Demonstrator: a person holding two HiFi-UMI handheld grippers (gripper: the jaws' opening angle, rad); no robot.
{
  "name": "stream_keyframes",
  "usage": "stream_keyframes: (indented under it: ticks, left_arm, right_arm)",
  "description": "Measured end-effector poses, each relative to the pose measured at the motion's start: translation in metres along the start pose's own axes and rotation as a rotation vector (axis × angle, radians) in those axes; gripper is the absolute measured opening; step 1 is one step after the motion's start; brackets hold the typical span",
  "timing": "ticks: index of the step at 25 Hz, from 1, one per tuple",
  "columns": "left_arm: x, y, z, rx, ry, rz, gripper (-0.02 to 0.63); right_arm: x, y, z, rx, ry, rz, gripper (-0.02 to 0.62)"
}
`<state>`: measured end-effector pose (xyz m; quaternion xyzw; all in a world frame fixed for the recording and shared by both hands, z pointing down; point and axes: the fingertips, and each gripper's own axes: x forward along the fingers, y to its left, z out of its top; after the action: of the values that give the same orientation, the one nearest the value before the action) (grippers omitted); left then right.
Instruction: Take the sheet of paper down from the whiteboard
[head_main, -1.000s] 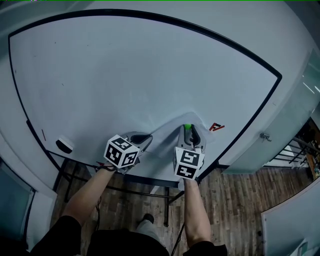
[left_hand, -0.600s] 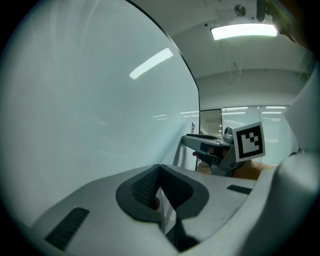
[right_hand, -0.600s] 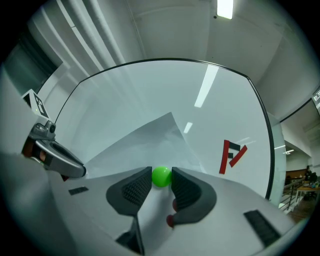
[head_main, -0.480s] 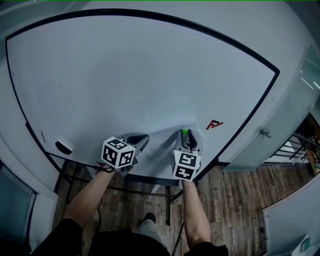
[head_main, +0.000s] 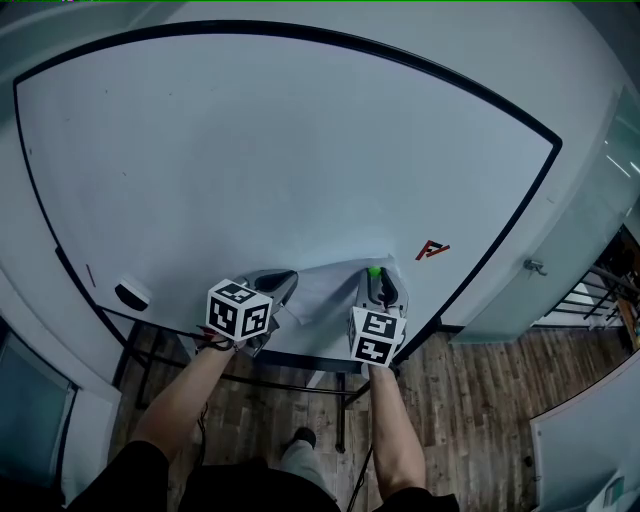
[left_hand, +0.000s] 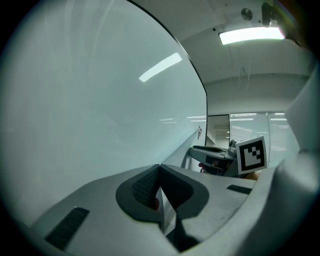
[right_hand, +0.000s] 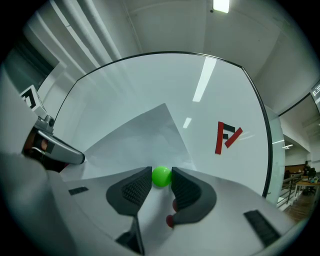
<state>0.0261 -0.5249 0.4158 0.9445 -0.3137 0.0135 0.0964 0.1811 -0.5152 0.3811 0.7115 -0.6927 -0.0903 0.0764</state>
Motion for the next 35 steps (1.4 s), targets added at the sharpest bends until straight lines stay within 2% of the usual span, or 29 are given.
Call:
stream_keyframes:
  ticks: [9, 21, 35]
  left_arm:
    - [-0.005, 0.005, 0.003, -0.013, -0.027, 0.028, 0.021]
    - [-0.017, 0.006, 0.004, 0.014, -0.03, 0.037, 0.021]
    - [-0.019, 0.008, 0.004, -0.017, -0.038, 0.032, 0.021]
  right_arm:
    - [-0.002, -0.011, -0.009, 0.026, 0.022, -0.009, 0.133]
    - [-0.001, -0.004, -0.01, -0.003, 0.021, -0.008, 0.133]
    - [-0.001, -0.005, -0.012, -0.001, 0.031, -0.003, 0.134]
